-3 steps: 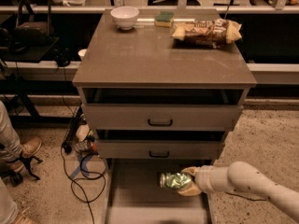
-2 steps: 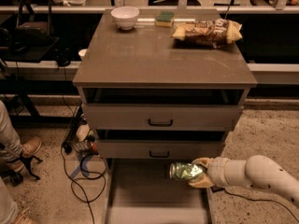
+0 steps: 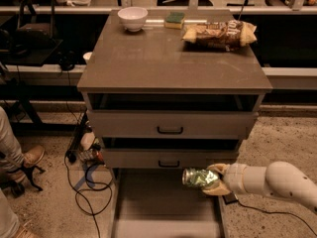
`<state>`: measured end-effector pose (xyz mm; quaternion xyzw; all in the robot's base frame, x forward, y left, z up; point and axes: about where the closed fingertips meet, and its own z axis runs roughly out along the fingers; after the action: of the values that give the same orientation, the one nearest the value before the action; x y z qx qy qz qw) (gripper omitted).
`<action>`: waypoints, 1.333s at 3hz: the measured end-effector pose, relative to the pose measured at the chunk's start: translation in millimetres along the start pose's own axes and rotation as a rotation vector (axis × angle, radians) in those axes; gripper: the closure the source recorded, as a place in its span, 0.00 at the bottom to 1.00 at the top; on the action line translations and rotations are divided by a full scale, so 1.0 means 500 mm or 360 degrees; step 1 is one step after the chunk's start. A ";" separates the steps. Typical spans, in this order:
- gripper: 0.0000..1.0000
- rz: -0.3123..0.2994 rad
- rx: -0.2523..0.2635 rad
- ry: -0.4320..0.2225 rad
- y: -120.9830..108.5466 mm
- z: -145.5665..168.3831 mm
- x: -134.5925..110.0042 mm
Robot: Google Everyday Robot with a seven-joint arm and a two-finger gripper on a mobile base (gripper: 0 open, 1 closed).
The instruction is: Pick green can from bottom drawer and place on counter
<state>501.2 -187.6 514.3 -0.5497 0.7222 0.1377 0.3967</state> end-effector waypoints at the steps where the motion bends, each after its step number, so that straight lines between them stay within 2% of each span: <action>1: 1.00 0.0046 0.0069 -0.0077 -0.080 -0.084 -0.036; 2: 1.00 0.0081 0.0172 -0.0111 -0.178 -0.196 -0.081; 3: 1.00 0.0056 0.0316 -0.0113 -0.274 -0.329 -0.142; 4: 1.00 0.0056 0.0316 -0.0113 -0.274 -0.329 -0.142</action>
Offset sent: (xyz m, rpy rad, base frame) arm 0.0753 -0.1282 0.2166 0.0861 -0.1367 -0.1863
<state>561.4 -292.4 704.5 -0.4896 0.7274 0.0918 0.4720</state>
